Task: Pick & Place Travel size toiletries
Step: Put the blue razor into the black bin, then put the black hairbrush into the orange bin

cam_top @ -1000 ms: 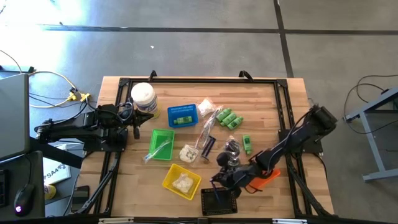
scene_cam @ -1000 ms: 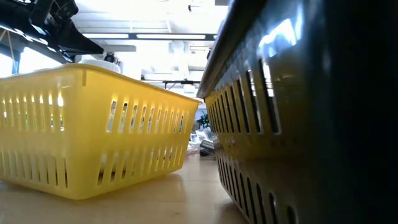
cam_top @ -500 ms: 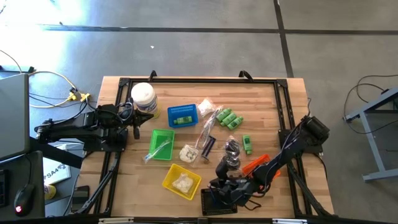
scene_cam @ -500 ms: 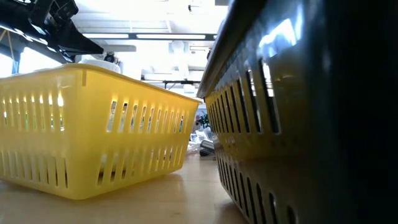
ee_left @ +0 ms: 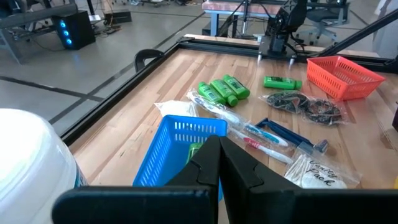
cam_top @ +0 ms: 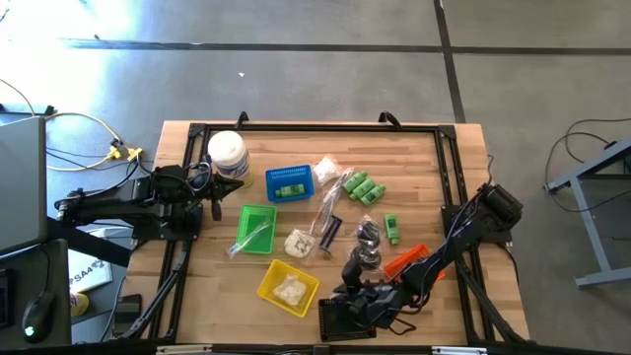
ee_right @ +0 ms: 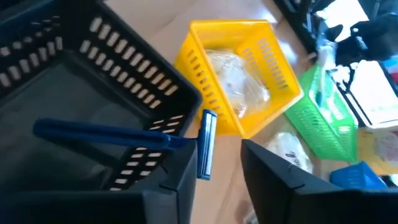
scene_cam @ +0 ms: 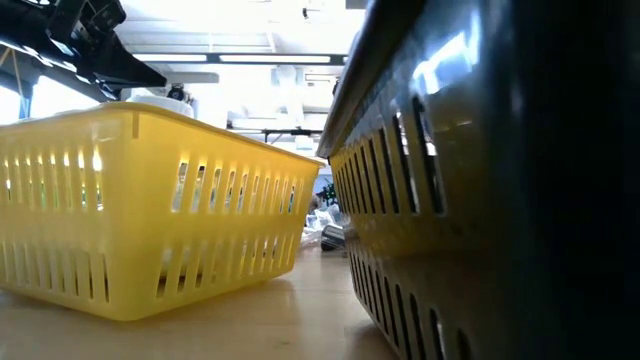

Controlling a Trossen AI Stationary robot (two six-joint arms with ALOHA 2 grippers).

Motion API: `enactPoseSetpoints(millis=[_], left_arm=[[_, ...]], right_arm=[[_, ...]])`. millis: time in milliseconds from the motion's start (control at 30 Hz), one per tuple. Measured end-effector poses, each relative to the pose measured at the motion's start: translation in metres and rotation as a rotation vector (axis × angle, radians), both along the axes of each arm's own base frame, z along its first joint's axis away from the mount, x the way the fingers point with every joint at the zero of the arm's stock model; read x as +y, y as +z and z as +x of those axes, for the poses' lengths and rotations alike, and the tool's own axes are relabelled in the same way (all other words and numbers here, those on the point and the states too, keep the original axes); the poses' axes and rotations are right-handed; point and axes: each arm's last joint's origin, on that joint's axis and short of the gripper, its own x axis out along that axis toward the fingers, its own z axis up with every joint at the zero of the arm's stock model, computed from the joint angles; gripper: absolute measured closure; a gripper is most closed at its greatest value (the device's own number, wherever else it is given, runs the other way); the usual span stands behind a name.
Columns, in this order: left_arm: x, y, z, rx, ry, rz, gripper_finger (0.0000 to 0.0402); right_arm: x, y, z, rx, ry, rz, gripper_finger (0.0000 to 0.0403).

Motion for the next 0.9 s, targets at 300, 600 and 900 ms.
enactPoseSetpoints(millis=[300,600,900], left_arm=[[0.000,0.001,0.000,-0.003,0.003,0.009,0.0402],[0.000,0.000,0.000,0.000,0.003,0.004,0.0402],[0.000,0.000,0.000,0.001,0.004,0.001,0.0402]], right_arm=[[0.001,0.019,-0.007,-0.027,0.021,0.051,0.0274],[-0.002,0.036,-0.015,0.003,0.066,0.119,0.0278],[-0.009,0.066,-0.031,0.050,0.082,0.324,0.0285]])
